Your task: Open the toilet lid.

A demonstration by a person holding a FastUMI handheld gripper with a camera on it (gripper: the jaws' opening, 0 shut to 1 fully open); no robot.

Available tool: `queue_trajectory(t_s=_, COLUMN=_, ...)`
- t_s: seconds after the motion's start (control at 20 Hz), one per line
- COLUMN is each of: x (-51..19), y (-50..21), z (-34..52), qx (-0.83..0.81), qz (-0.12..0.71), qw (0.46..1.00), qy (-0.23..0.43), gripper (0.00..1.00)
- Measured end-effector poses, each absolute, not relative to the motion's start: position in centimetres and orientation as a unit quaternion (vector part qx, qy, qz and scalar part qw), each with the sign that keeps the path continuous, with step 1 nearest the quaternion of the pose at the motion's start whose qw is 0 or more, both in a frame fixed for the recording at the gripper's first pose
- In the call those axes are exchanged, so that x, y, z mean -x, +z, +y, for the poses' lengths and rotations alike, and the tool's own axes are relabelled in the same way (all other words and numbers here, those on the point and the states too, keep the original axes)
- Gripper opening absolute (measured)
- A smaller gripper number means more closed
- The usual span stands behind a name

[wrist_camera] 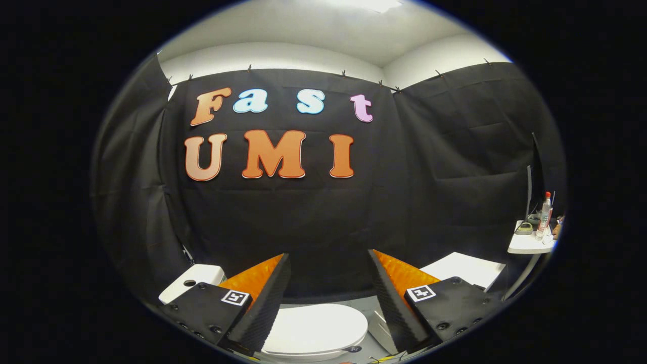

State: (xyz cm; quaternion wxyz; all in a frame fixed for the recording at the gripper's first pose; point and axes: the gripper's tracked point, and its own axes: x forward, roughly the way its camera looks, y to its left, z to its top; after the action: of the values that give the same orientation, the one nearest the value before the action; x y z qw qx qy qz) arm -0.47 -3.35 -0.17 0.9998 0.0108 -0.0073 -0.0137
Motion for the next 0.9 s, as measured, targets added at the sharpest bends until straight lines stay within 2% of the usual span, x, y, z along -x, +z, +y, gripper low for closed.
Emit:
queue_trajectory(t_s=0.45, x=-0.9, y=-4.8, z=-4.9, qx=-0.027, qz=0.011, qw=1.0, qy=-0.009, gripper=0.97)
queue_trajectory(t_s=0.9, x=-3.8, y=-14.2, z=-7.6, qx=-0.073, qz=0.055, qw=0.996, qy=-0.001, gripper=0.98)
